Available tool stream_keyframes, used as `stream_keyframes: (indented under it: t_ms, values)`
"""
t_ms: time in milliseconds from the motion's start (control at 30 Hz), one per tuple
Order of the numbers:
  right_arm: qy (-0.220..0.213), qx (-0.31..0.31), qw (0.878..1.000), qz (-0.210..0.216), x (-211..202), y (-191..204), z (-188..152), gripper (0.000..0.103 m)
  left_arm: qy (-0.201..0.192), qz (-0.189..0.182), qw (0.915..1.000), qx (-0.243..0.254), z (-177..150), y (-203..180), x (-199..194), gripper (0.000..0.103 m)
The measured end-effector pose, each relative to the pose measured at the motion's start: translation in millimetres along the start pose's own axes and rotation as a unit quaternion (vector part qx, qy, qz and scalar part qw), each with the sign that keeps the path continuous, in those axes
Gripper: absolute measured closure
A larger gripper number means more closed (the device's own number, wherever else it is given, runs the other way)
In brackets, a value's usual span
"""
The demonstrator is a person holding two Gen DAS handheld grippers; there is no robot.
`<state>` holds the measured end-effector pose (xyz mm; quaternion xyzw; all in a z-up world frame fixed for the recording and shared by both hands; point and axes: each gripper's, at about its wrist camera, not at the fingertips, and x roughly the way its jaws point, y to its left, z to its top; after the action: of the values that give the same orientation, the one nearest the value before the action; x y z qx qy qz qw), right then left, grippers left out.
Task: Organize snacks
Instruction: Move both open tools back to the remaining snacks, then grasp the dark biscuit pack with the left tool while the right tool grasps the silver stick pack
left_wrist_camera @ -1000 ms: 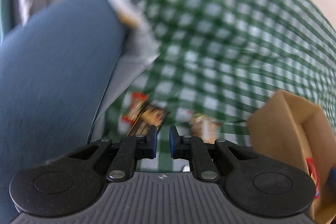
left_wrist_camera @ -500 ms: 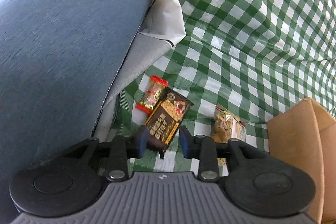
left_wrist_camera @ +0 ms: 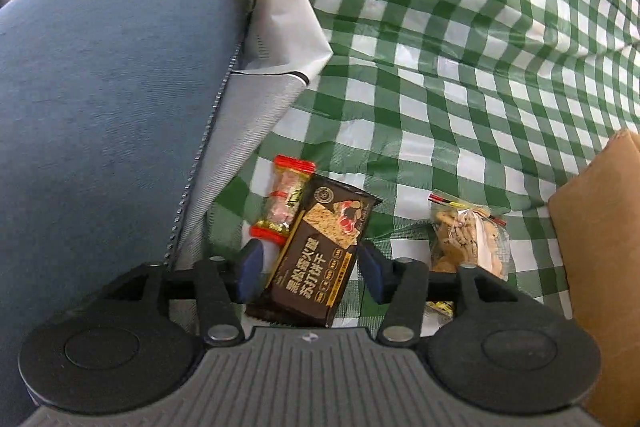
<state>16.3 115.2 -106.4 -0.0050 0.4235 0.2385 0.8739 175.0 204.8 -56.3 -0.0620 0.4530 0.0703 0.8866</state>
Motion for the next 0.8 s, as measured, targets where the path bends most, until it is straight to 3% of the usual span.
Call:
stream_keyframes:
  t_ms: [100,167,300,367,433,633,800]
  values:
    - [0.000,-0.016,1.000,-0.024,-0.1,2.4,0.4,0.040,0.012,0.004,0.9999,0.010,-0.1,-2.3,9.6,0.039]
    - [0.004,-0.017,0.999,-0.044,-1.7,1.1,0.3,0.059,0.022,0.004,0.9997,0.014,-0.4,-3.2,15.5,0.038]
    - [0.014,-0.005,0.998,-0.057,-4.5,-9.5,1.2,0.066,0.037,0.008,0.9990,0.023,-2.4,-5.6,23.8,0.039]
    - [0.016,0.006,0.998,-0.055,-7.5,-17.1,0.6,0.075,0.047,0.010,0.9984,0.028,-4.1,-7.0,26.0,0.054]
    - [0.021,0.022,0.999,-0.045,-10.2,-23.9,1.2,0.080,0.044,0.004,0.9984,0.036,-5.7,-9.9,21.4,0.059]
    - [0.026,0.037,0.998,-0.032,-26.0,-36.1,5.7,0.081,0.049,-0.020,0.9984,0.022,-15.4,-12.7,-4.4,0.060]
    - [0.037,0.027,0.999,-0.020,-53.0,-41.4,-0.5,0.081,0.089,-0.009,0.9957,-0.022,-35.8,-8.8,-25.0,0.060]
